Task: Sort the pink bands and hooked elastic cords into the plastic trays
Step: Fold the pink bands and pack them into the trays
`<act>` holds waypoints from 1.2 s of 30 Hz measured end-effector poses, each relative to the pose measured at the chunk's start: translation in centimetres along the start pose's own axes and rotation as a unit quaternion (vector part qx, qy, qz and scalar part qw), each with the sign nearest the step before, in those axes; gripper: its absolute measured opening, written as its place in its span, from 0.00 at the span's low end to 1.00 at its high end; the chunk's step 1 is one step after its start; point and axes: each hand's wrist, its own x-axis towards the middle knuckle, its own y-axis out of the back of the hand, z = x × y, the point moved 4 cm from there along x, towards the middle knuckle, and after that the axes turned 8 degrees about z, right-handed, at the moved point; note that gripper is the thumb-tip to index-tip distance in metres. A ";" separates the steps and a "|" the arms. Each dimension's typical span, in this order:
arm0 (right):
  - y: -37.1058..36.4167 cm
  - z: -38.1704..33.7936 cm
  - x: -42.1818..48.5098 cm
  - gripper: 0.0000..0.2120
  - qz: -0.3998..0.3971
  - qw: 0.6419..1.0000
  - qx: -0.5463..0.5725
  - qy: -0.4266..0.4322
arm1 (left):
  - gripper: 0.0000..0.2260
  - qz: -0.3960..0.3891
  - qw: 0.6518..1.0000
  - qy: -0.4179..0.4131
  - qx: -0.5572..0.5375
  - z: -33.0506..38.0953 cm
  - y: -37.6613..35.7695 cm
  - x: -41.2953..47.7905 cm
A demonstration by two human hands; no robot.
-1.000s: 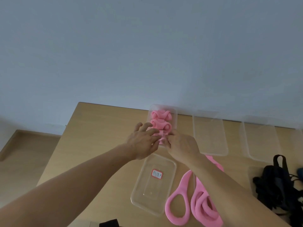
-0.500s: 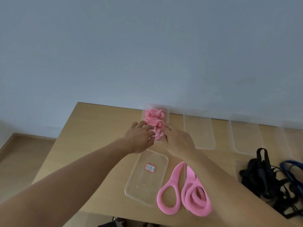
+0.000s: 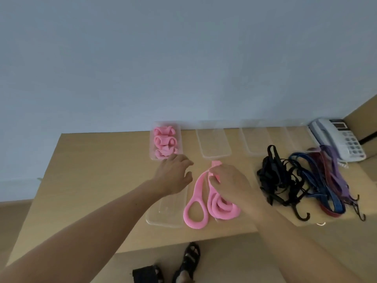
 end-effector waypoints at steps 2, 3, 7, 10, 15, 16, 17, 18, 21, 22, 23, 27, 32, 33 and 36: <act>-0.5 -1.0 -0.7 0.10 -0.009 0.999 0.039 -0.010 | 0.20 -0.020 0.998 0.061 -0.010 -1.2 -0.6 -1.3; -1.0 -1.8 -0.8 0.10 -0.020 0.997 0.073 -0.015 | 0.20 -0.032 0.995 0.097 -0.010 -2.1 -0.9 -1.9; -4.2 -4.3 0.7 0.09 -0.087 0.980 0.166 -0.064 | 0.19 -0.082 0.968 0.236 -0.010 -5.6 -1.9 -4.0; -6.6 -5.0 2.3 0.10 -0.113 0.969 0.170 -0.136 | 0.16 -0.076 0.937 0.335 -0.058 -6.8 -2.5 -5.0; -9.4 -5.7 3.7 0.11 -0.139 0.965 0.142 -0.173 | 0.16 -0.054 0.892 0.423 -0.151 -6.7 -3.1 -5.3; -9.6 -5.6 3.9 0.13 -0.140 0.960 0.153 -0.187 | 0.16 -0.049 0.886 0.432 -0.161 -6.7 -3.1 -5.3; -9.7 -5.3 4.1 0.15 -0.144 0.952 0.176 -0.204 | 0.18 -0.037 0.879 0.442 -0.175 -6.7 -3.1 -5.2; -9.9 -5.1 4.1 0.16 -0.147 0.941 0.208 -0.221 | 0.19 -0.024 0.871 0.451 -0.193 -6.8 -3.1 -5.4; -10.2 -4.8 4.1 0.10 -0.155 0.922 0.280 -0.217 | 0.15 0.016 0.848 0.469 -0.246 -7.4 -3.0 -6.0; -10.3 -4.8 4.0 0.08 -0.157 0.919 0.299 -0.203 | 0.13 0.027 0.841 0.474 -0.258 -7.6 -2.9 -6.4; -10.1 -4.8 3.8 0.08 -0.157 0.917 0.318 -0.185 | 0.10 0.040 0.835 0.478 -0.269 -7.9 -2.7 -6.8; -8.5 -5.5 4.1 0.10 -0.163 0.904 0.381 -0.106 | 0.04 0.122 0.822 0.471 -0.295 -8.6 0.0 -7.5; -4.9 -6.8 7.6 0.08 -0.073 0.881 0.457 -0.097 | 0.03 0.208 0.820 0.443 -0.297 -9.2 4.8 -4.8; -4.5 -6.8 8.3 0.07 -0.054 0.879 0.461 -0.107 | 0.03 0.218 0.816 0.443 -0.301 -9.3 5.3 -4.0; -3.8 -6.4 10.6 0.10 -0.019 0.900 0.418 -0.119 | 0.02 0.226 0.815 0.432 -0.312 -10.0 6.0 -1.4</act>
